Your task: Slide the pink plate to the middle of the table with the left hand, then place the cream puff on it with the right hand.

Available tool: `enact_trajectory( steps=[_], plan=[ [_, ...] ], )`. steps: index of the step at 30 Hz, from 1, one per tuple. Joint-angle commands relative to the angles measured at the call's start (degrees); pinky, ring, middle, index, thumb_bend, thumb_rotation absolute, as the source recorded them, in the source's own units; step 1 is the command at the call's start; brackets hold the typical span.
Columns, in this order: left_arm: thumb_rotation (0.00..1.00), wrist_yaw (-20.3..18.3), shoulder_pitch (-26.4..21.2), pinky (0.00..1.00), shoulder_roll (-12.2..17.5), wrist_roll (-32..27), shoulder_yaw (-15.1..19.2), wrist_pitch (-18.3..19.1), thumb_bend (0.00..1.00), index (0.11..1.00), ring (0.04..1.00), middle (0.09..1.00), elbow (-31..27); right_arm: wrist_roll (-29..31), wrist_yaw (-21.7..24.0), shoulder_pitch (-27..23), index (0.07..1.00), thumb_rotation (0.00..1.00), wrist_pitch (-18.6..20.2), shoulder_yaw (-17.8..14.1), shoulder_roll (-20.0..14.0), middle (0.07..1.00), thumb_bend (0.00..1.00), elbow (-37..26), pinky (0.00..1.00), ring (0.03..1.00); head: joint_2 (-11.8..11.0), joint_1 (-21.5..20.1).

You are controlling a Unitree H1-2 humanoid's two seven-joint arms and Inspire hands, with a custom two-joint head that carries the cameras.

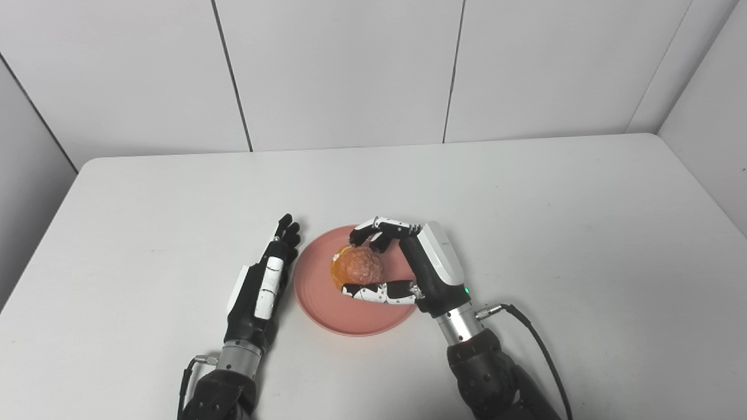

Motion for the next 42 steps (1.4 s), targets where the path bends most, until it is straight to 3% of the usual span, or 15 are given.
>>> enact_trajectory(
  steps=[1, 2, 4, 5, 6, 8, 14, 22, 25, 30, 33, 36, 42],
  plan=[
    [1.00, 0.4, 1.0, 1.00, -0.2, 0.1, -0.1, 0.0, 0.68, 0.983, 0.983, 0.979, 0.0, 0.0, 1.4, -0.4, 0.508, 0.00, -2.0, 0.7, -1.1, 0.538, 0.51, -0.1, 0.50, 0.433, 0.0, 0.1],
    [1.00, 0.6, 1.0, 1.00, -0.3, 0.3, -0.1, 0.0, 0.68, 0.978, 0.978, 0.973, 0.0, 0.3, 2.3, -0.4, 0.503, 0.07, -1.6, 0.9, -1.4, 0.664, 0.50, -0.2, 0.55, 0.582, 0.0, 0.1],
    [1.00, 0.7, 0.9, 1.00, -0.3, 0.4, -0.1, 0.0, 0.68, 0.977, 0.976, 0.971, 0.1, -0.1, 4.5, -0.6, 0.500, 0.13, -0.3, 1.6, -2.3, 0.774, 0.49, -0.9, 0.66, 0.732, 0.0, 0.1],
    [1.00, 0.6, 0.9, 1.00, -0.3, 0.4, -0.2, 0.1, 0.68, 0.977, 0.976, 0.971, 0.0, 0.0, 5.7, -0.7, 0.500, 0.13, 0.1, 1.9, -2.8, 0.779, 0.49, -1.2, 0.67, 0.740, 0.0, 0.1],
    [1.00, 0.6, 0.9, 1.00, -0.2, 0.4, -0.2, 0.2, 0.68, 0.977, 0.978, 0.972, -0.1, 0.0, 6.5, -0.8, 0.716, 0.17, 0.3, 2.0, -3.1, 0.808, 0.47, -1.4, 0.73, 0.797, 0.0, 0.1],
    [1.00, 0.6, 1.0, 1.00, -0.3, 0.3, -0.2, 0.2, 0.67, 0.978, 0.981, 0.975, -0.4, 0.3, 8.2, -0.8, 0.833, 0.20, 1.2, 2.0, -3.4, 0.826, 0.46, -1.9, 0.77, 0.830, 0.1, 0.2],
    [1.00, 0.7, 1.0, 1.00, -0.4, 0.2, -0.1, -0.2, 0.68, 0.975, 0.976, 0.973, -0.3, 0.5, 11.5, -0.2, 0.894, 0.36, 5.4, 1.1, -3.4, 0.866, 0.53, -3.8, 0.78, 0.849, 0.4, 0.1],
    [1.00, 0.4, 0.9, 1.00, -0.1, 0.0, -0.1, 0.5, 0.69, 0.975, 0.979, 0.976, -0.7, -1.7, 13.3, -0.2, 0.902, 0.49, 9.4, 1.5, -4.0, 0.876, 0.58, -5.1, 0.83, 0.870, 0.7, 0.0],
    [1.00, 0.5, 0.9, 1.00, -0.2, 0.0, 0.0, 0.2, 0.69, 0.973, 0.972, 0.972, -0.6, -2.8, 12.0, -0.4, 0.902, 0.48, 8.3, 1.5, -4.2, 0.871, 0.58, -4.8, 0.85, 0.877, 0.7, 0.1],
    [1.00, 0.6, 0.9, 1.00, -0.2, -0.3, 0.2, 0.6, 0.70, 0.973, 0.975, 0.973, -0.7, -3.3, 9.2, -0.3, 0.960, 0.54, 7.1, 0.6, -3.6, 0.962, 0.59, -4.3, 0.96, 0.948, 0.8, 0.2],
    [1.00, 0.6, 1.0, 1.00, -0.2, -0.3, 0.2, 0.6, 0.71, 0.972, 0.972, 0.971, -0.7, -1.5, 7.3, 0.1, 0.980, 0.57, 6.3, -0.4, -2.8, 0.986, 0.60, -3.7, 0.98, 0.971, 0.8, 0.2],
    [1.00, 0.6, 0.9, 1.00, -0.3, -0.6, 0.4, 0.3, 0.72, 0.974, 0.975, 0.974, -0.5, 0.3, 3.6, 0.1, 0.998, 0.75, 3.6, -1.9, -1.7, 1.000, 0.62, -2.1, 0.94, 0.994, 0.9, 0.2],
    [1.00, 0.3, 0.8, 1.00, -0.2, -0.9, 0.5, 0.4, 0.72, 0.982, 0.985, 0.987, -0.6, 2.4, -0.8, 0.1, 1.000, 0.88, 1.1, -4.2, 0.1, 1.000, 0.66, -0.6, 0.87, 0.985, 1.0, 0.2]
  ],
)
